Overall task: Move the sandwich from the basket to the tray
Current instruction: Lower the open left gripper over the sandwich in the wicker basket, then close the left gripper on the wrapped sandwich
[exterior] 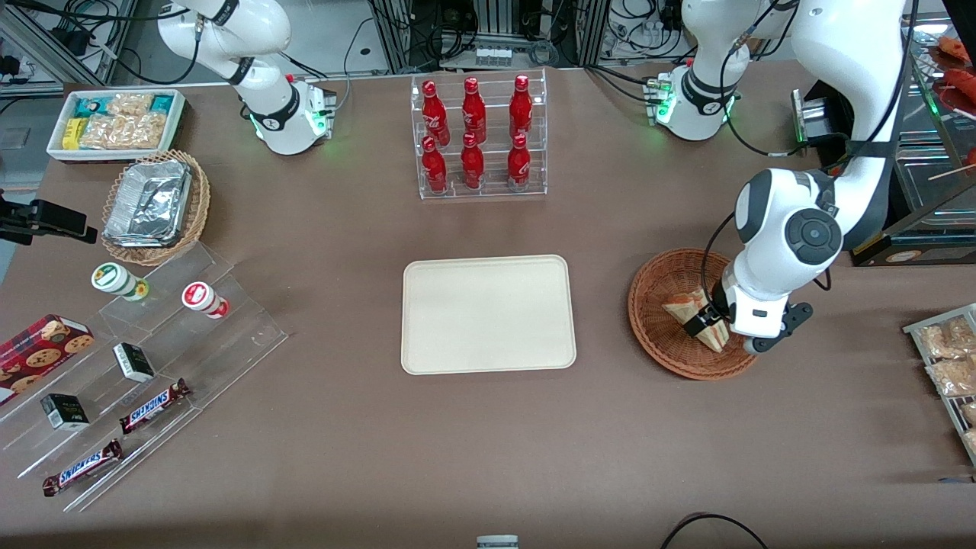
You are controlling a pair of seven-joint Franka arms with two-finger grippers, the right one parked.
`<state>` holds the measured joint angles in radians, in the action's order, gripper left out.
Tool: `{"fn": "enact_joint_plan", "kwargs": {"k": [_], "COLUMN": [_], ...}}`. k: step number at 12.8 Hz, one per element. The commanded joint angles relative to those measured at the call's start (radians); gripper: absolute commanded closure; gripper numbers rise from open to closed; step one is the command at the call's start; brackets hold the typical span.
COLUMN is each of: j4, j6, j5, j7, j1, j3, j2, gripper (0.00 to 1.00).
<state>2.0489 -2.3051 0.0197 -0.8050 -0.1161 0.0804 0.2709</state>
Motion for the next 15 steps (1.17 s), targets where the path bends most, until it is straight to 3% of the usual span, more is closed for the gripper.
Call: {"fn": "enact_joint_plan", "kwargs": {"k": [1,7,8,9,10,11,14,15], "j4": [0.037,0.112,0.112,0.112,0.114,0.113,0.093,0.068], "j6": [-0.02,-0.126,-0.128,-0.126,-0.125,-0.123,-0.059,-0.003], "j5": [0.02,0.02,0.02,0.02,0.02,0.02,0.025,0.058], "j7": [-0.043,-0.088,-0.086,-0.088,-0.088,-0.088,-0.08,-0.08], "j1": [-0.008,-0.01,-0.01,-0.01,-0.01,-0.01,-0.01,-0.01], "j3": [-0.005,-0.005,-0.007,-0.007,-0.007,-0.008,-0.01,-0.008], "j2": [-0.007,0.03,0.034,0.034,0.037,0.041,-0.002,-0.021], "gripper": [0.0,0.0,0.04,0.24,0.7,1.0,1.0,1.0]}}
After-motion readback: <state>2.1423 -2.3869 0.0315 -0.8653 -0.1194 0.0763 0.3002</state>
